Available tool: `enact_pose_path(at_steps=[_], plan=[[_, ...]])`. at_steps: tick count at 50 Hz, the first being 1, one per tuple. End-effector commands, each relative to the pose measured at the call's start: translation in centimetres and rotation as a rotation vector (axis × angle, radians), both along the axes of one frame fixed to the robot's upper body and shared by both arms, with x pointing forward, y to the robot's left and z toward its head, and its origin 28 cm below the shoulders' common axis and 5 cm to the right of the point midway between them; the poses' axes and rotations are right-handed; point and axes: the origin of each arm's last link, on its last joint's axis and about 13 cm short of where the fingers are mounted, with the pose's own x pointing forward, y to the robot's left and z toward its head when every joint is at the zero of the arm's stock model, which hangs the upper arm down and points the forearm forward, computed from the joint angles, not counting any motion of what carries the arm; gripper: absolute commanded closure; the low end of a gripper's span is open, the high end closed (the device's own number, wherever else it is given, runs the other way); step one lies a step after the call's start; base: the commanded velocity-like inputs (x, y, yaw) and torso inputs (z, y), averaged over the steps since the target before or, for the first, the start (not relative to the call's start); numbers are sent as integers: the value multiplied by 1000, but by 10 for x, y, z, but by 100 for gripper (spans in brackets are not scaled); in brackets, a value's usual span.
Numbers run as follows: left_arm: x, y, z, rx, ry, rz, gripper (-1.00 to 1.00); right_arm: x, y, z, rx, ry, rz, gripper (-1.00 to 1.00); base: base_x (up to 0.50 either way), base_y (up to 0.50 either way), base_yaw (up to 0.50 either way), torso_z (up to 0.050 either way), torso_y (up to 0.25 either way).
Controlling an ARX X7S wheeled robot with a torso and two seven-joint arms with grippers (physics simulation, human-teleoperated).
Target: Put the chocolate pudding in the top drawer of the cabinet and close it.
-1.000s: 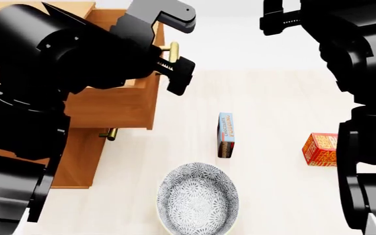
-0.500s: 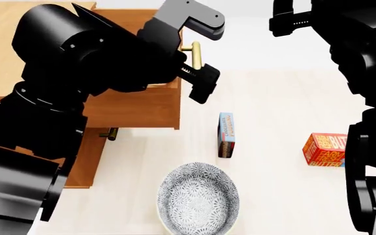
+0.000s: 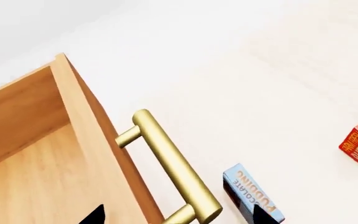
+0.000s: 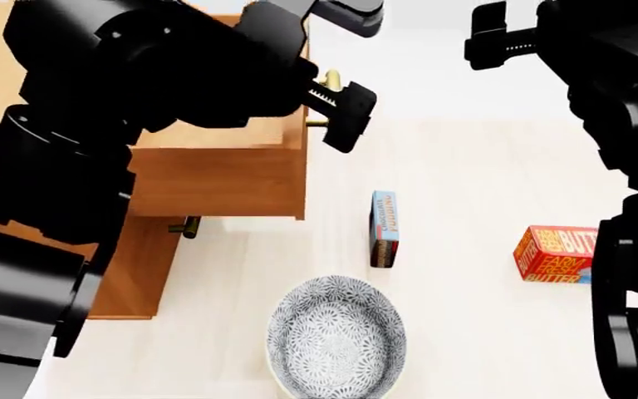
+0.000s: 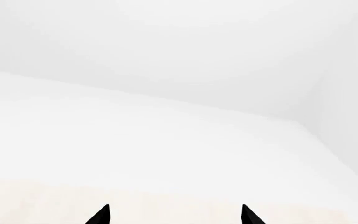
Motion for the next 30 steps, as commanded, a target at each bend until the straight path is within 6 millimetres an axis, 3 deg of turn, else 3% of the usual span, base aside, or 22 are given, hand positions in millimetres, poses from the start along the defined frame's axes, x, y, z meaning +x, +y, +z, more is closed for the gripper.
enact_pose_path(at_steps=[1,15,30], plan=[[-16,-3,57,-136,-108,-116,-100,-1,1,-1,1,3,1,-100,0,0,0,0,0],[-23,28,82,-214,-240,-55,-100,0,6,-7,6,13,16,-100,0,0,0,0,0],[-11,90,71,-276,-556,186,-100,8,21,-19,30,59,82,-100,0,0,0,0,0]])
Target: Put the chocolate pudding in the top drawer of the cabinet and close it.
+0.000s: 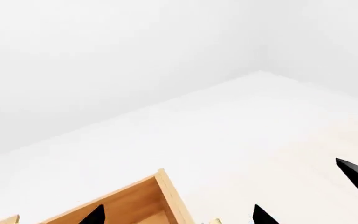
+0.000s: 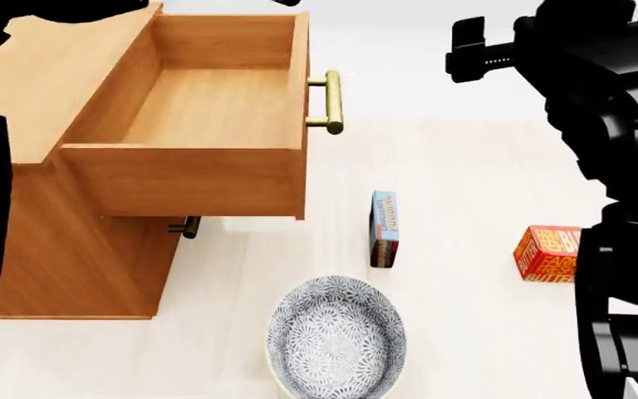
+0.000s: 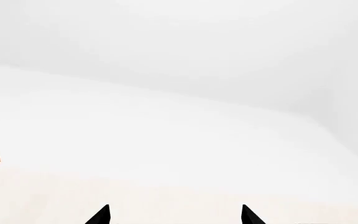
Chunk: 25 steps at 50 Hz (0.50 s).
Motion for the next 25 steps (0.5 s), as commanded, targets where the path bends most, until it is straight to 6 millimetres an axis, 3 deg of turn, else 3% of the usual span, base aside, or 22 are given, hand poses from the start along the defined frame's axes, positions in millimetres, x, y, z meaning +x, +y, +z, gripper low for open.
enact_pose_path(at_steps=[1,11,25], plan=[[3,41,-2,-69,-203,158,-100,5,11,-9,15,40,49,-100,0,0,0,0,0],[1,67,-8,-79,-314,289,-100,9,20,-23,53,135,115,-100,0,0,0,0,0],[-5,84,4,-83,-386,398,-100,14,27,-47,90,237,143,-100,0,0,0,0,0]])
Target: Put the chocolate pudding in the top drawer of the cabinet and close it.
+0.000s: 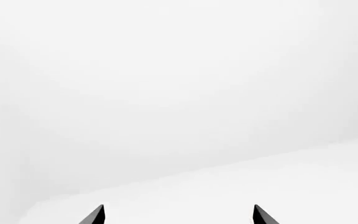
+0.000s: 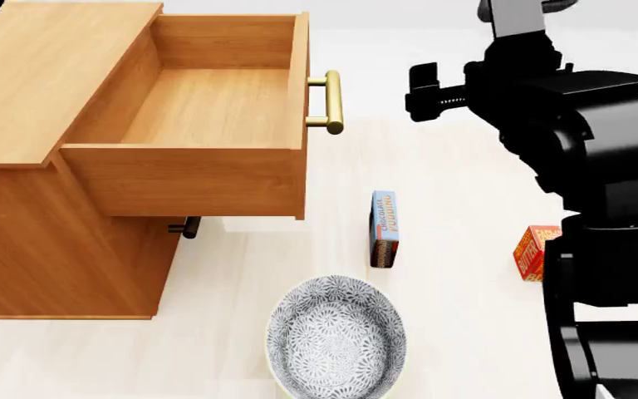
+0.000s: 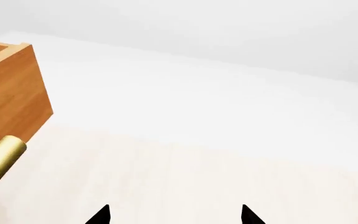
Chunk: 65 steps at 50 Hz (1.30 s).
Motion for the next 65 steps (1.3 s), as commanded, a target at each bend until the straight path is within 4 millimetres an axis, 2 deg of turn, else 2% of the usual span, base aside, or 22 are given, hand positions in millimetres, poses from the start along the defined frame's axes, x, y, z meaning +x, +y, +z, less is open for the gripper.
enact_pose_path(at_steps=[1,9,21,41,65], plan=[[-3,16,5,-9,-70,100,-100,4,7,-20,35,87,34,-100,0,0,0,0,0],[1,18,2,-2,-71,118,-100,5,11,-35,65,147,55,-100,0,0,0,0,0],[5,17,0,5,-71,120,-100,7,14,-46,95,203,70,-100,0,0,0,0,0],[3,19,2,8,-76,128,-100,10,24,-62,171,264,107,-100,0,0,0,0,0],[1,22,0,17,-75,146,-100,17,35,-91,214,316,127,-100,0,0,0,0,0]])
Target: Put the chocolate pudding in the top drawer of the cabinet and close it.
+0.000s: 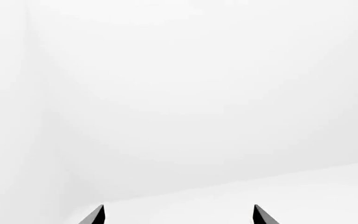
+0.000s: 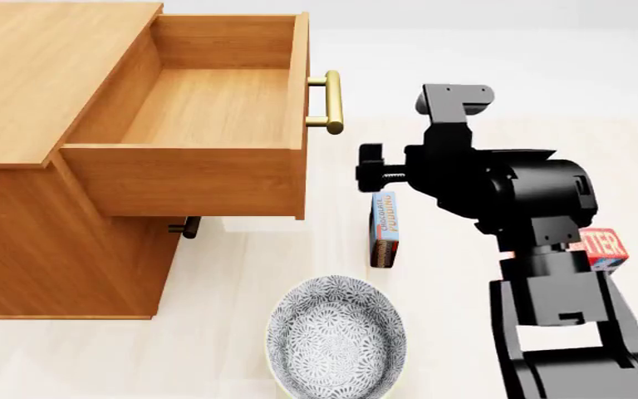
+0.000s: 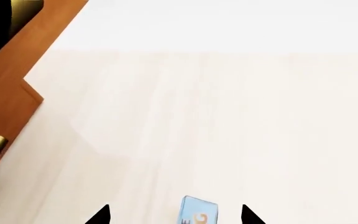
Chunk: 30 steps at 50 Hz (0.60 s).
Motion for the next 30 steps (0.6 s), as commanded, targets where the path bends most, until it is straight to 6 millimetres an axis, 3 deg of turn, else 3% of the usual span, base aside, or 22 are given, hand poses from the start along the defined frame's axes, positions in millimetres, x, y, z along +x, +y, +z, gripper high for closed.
enact_pose_path(at_steps=[1,30], plan=[[0,1,-1,2,-2,8,-100,3,3,-11,15,20,-3,-100,0,0,0,0,0],[-5,5,5,-19,-1,15,-100,12,7,-41,17,78,-19,-100,0,0,0,0,0]])
